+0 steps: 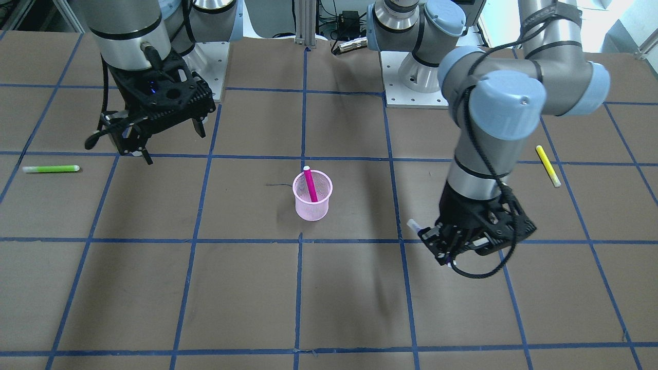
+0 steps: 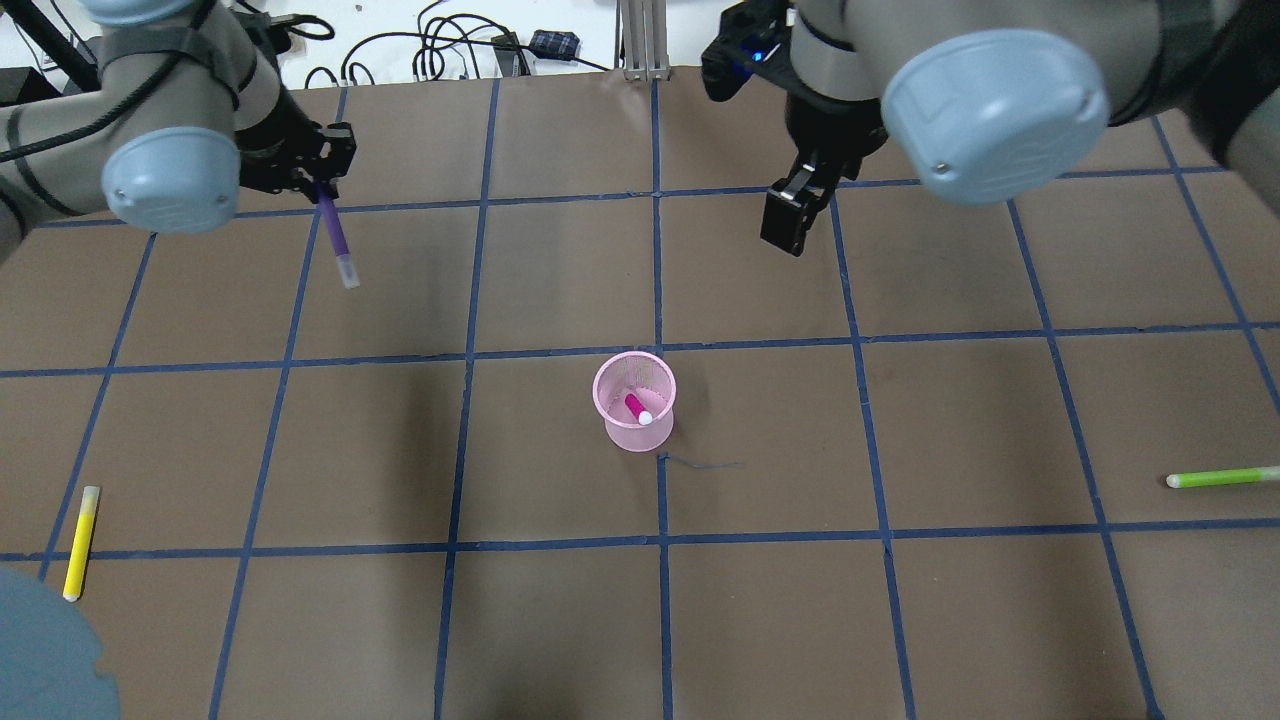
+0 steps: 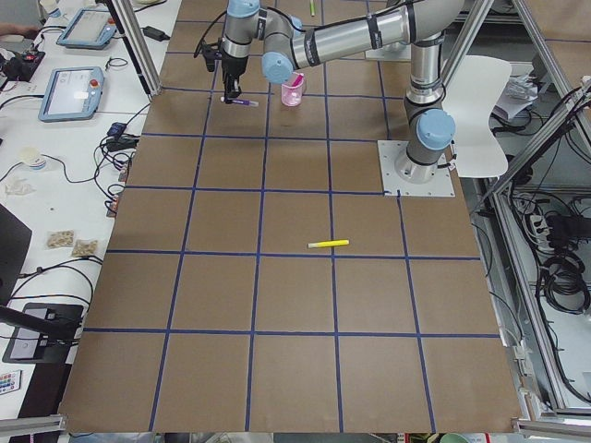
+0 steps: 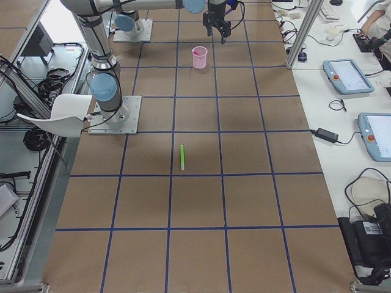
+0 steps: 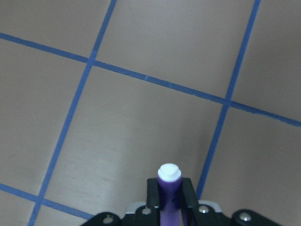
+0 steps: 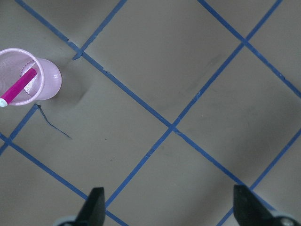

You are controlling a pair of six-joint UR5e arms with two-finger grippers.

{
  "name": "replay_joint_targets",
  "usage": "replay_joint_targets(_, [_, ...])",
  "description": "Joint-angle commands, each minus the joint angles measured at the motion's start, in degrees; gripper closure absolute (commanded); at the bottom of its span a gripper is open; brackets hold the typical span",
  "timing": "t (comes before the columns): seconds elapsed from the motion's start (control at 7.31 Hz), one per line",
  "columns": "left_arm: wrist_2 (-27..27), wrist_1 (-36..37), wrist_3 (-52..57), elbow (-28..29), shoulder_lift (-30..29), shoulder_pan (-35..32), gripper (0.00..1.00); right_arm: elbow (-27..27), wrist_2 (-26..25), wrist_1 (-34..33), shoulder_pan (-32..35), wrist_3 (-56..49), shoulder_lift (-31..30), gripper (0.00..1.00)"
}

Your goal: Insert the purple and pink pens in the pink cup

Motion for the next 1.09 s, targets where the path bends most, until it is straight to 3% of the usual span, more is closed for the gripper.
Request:
replay_joint_targets(0.0, [2.60, 2.48, -14.68, -0.74, -0.63, -8.49, 1.00, 0.11, 0.17, 0.88, -0.82, 18.81, -1.96, 0.02])
replay_joint_targets(0.41, [2.61, 6.25, -29.37, -5.04, -0.63, -14.75, 1.00, 0.11, 2.01, -1.22, -0.73, 42.06, -2.32, 0.00])
replay_joint_targets(0.96, [6.91, 6.18, -32.31, -9.01, 0.68, -18.37, 1.00, 0.20, 2.11, -2.64, -1.08, 42.55, -2.23, 0.00])
